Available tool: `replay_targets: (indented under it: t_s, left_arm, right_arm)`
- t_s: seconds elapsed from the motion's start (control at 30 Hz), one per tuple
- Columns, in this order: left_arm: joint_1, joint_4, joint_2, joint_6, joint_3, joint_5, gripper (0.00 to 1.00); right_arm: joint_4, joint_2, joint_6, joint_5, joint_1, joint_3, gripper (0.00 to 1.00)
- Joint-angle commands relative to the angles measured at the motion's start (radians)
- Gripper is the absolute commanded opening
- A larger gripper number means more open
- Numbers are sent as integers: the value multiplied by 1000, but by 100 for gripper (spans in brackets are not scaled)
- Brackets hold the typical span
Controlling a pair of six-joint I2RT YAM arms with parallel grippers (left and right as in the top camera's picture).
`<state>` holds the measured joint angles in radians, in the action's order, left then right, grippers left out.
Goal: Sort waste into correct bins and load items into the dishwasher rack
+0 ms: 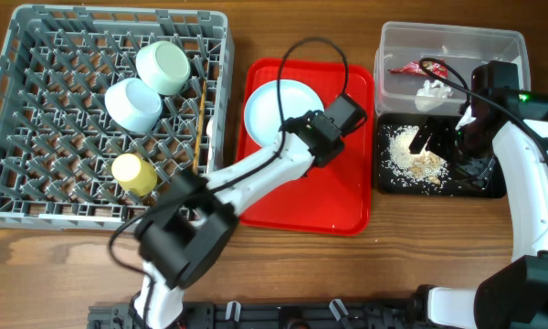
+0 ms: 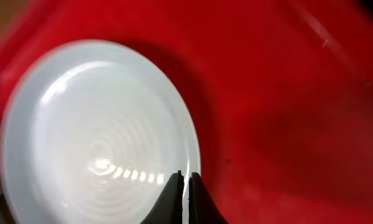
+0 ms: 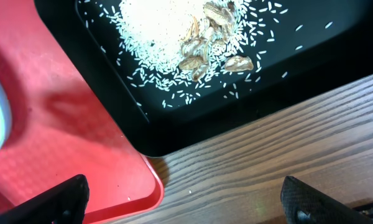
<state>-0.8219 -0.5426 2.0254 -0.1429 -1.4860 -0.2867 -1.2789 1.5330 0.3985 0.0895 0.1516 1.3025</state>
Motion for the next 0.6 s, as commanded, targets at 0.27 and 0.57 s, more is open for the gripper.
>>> replay_targets:
  t_s: [0.27, 0.57]
  left_arm:
    - [8, -5, -158, 54, -21, 73, 4]
    - [8, -48, -152, 54, -21, 108, 4]
  right_arm:
    - [-1, -18, -7, 14, 1, 19, 100]
    - [-2, -18, -6, 15, 1, 19, 100]
